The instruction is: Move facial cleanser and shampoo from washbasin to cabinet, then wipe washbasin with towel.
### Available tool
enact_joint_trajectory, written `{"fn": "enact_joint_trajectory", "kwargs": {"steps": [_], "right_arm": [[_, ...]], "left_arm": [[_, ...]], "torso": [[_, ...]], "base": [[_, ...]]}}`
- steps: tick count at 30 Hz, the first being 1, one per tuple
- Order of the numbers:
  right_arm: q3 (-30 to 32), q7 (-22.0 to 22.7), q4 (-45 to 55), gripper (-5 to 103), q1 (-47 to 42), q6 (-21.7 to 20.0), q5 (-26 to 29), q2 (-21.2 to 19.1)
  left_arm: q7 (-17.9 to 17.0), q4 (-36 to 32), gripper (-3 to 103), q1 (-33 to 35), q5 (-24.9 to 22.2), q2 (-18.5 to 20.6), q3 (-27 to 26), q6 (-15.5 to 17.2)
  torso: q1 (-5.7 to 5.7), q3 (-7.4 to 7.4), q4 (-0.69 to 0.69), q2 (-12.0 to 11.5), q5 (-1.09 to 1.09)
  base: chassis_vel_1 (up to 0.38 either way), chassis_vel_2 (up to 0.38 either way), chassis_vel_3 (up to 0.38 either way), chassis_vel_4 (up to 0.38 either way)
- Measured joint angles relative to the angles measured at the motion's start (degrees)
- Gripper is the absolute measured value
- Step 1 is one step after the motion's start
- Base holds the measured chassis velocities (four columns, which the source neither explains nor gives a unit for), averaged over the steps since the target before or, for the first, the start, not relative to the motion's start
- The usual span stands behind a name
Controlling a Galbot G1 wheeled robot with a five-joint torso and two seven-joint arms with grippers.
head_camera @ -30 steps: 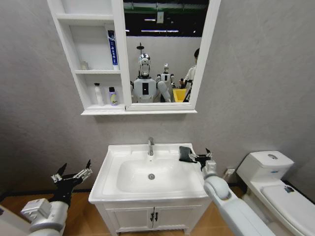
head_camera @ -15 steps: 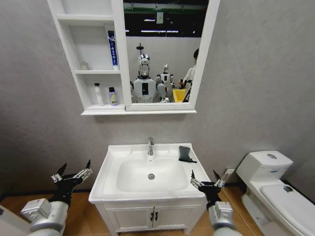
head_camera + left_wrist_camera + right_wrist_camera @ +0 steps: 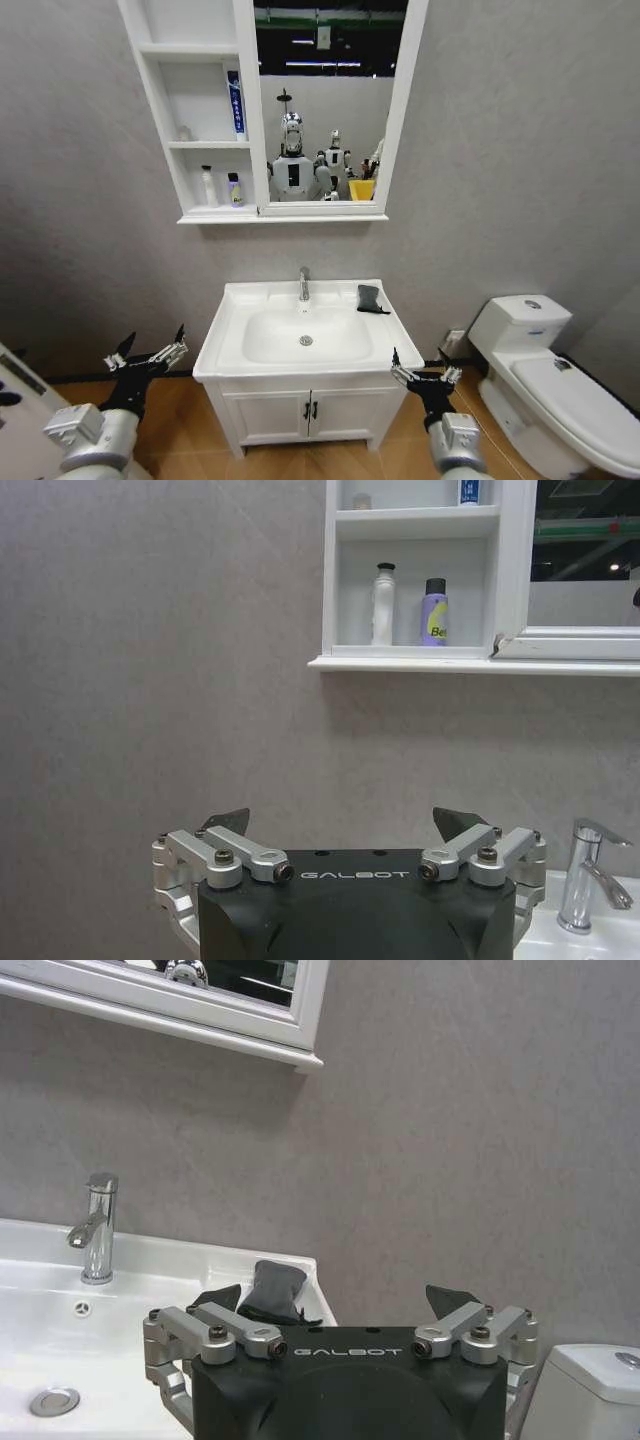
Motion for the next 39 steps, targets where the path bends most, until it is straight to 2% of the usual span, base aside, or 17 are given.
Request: {"fn": "enact_joint_trajectory", "kwargs": {"steps": [10,15,16,19,22,23,25,26,29,32,36,39], "right_arm": [[-0.7,0.0,0.8,100,-0.8,0.4,-0.4,-1.2],[-1.0,-0.2,0.8,100,-0.8,0.4,-0.2,-2.1],[-1.1,-0.2,0.9,100,-0.8,0.4,0.1,-2.5],[-1.2,-0.3,0.8,100,-0.5,0.4,0.3,-3.0],[-1.2,-0.3,0.6,100,-0.3,0.5,0.6,-3.4],[-1.2,-0.4,0.5,100,-0.1,0.5,0.8,-3.7],[-1.2,-0.4,0.4,100,0.0,0.5,0.8,-3.9],[-1.2,-1.0,0.1,100,0.3,0.6,0.8,-4.2],[-1.2,-2.3,-1.1,100,1.4,2.0,0.5,-4.5],[-1.1,-2.9,-1.7,100,2.2,2.5,0.4,-4.8],[-0.9,-3.6,-2.8,100,4.5,2.6,1.3,-5.5],[-0.8,-3.9,-2.8,100,5.4,2.1,1.6,-5.6]], "left_arm": [[0.0,0.0,100,0.0,0.0,0.0,0.0,0.0],[0.0,0.0,100,0.0,0.0,0.0,0.0,0.0],[0.0,0.0,100,0.0,0.0,0.0,0.0,0.0],[0.0,0.0,100,0.0,0.0,0.0,0.0,0.0],[0.0,0.0,100,0.0,0.0,0.0,0.0,0.0],[0.0,0.0,100,0.0,0.0,0.0,0.0,0.0],[0.0,0.0,100,0.0,0.0,0.0,0.0,0.0],[0.0,0.0,100,0.0,0.0,0.0,0.0,0.0],[0.0,0.0,100,0.0,0.0,0.0,0.0,0.0],[0.0,0.0,100,0.0,0.0,0.0,0.0,0.0],[0.0,0.0,100,0.0,0.0,0.0,0.0,0.0],[0.0,0.0,100,0.0,0.0,0.0,0.0,0.0]], "torso": [[-0.03,-0.02,-0.01,0.0,-0.03],[-0.02,-0.01,0.00,0.0,0.03],[-0.02,-0.01,0.00,0.0,-0.04],[-0.01,0.00,-0.01,0.0,0.04],[-0.01,-0.01,0.00,0.0,-0.06],[0.02,0.01,-0.01,0.0,0.03],[0.01,0.01,0.00,0.0,0.03],[0.00,-0.01,-0.01,0.0,-0.06],[0.02,0.01,-0.01,0.0,0.04],[-0.02,-0.02,-0.01,0.0,0.00],[-0.05,-0.02,0.00,0.0,0.02],[-0.05,-0.03,-0.02,0.0,-0.04]], "base": [[0.319,-0.330,-0.326,0.325],[0.371,-0.370,-0.372,0.371],[0.343,-0.363,-0.325,0.367],[0.376,-0.356,-0.352,0.346],[0.350,-0.340,-0.340,0.345],[0.376,-0.337,-0.357,0.338],[0.376,-0.356,-0.354,0.338],[0.321,-0.363,-0.341,0.360],[0.345,-0.350,-0.355,0.344],[0.367,-0.351,-0.335,0.330],[0.208,-0.168,-0.265,0.229],[-0.004,0.013,-0.087,0.097]]}}
